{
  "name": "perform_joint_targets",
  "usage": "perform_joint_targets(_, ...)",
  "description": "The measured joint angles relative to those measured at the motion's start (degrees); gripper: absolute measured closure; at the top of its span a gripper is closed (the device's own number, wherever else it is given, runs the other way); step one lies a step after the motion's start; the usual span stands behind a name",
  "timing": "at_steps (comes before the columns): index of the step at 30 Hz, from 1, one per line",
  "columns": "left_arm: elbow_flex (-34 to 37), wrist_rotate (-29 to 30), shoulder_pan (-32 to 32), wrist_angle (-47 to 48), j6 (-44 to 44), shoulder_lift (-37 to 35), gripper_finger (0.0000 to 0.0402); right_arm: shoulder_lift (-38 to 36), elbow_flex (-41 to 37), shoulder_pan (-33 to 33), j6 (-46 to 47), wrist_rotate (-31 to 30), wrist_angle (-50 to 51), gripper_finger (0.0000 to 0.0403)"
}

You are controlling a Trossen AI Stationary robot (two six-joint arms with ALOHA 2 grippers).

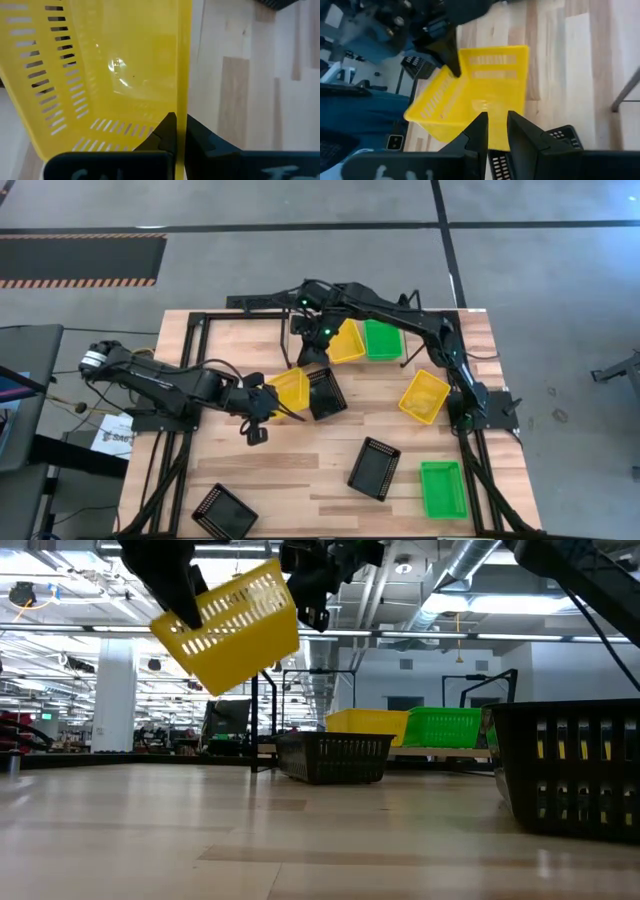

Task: Stack baskets on shelf by color
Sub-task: Stack the left yellow bin on top of the yellow bin on the shelf

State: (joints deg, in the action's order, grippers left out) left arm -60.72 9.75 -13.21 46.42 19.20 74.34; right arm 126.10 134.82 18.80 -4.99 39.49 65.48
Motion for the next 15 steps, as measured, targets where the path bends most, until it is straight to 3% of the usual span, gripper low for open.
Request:
perform_joint_targets(5,-2.55,-1.09,0.37,2.57,-4.77,6.46,0.0401,0.00,0.00,-0.78,0.30,0.29,0.98,0.0310)
perform_joint_targets(11,-13.90,-0.02,0.35,12.38,-11.55,16.12,0.0401,0.78,0.07,-1.68,-1.04,-0.39,6.85,0.0309)
perform_joint_targets(15,-20.17,1.77,0.35,16.23,-14.23,18.37,0.0401,1.63,0.06,-2.16,-4.57,-6.04,14.60,0.0309)
